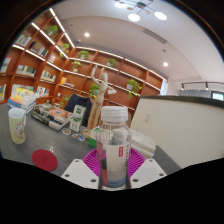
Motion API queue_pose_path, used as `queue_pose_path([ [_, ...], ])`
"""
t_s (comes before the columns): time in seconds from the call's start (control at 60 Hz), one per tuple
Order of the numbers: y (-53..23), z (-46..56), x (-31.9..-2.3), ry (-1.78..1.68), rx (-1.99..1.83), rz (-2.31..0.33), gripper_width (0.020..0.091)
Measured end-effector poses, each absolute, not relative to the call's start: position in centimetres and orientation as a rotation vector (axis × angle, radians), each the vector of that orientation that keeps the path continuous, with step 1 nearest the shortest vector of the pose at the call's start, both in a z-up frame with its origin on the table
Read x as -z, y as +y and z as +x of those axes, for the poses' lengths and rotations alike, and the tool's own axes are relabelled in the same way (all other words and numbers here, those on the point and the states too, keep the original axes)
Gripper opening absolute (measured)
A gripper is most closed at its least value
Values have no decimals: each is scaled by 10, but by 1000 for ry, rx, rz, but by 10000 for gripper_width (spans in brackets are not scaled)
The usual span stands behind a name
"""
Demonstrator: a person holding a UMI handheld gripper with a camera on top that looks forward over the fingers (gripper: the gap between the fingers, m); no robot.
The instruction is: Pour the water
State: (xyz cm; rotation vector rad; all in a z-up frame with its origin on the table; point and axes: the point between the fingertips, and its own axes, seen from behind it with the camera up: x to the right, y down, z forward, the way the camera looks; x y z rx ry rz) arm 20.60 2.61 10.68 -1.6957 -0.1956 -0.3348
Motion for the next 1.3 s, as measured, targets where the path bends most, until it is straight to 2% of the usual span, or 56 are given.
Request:
queue_pose_path([
  [0.2, 31, 127, -120, -657, 728, -1614, 339],
  [0.483, 46, 39, -158, -1141, 1173, -1295, 339],
  [0.733, 53, -12, -176, -1485, 1544, -904, 339],
  [1.0, 57, -33, -176, -1580, 1696, -762, 339],
  [1.167, 57, -25, -171, -1547, 1642, -845, 339],
  [1.3, 50, -14, -171, -1383, 1379, -1066, 339],
])
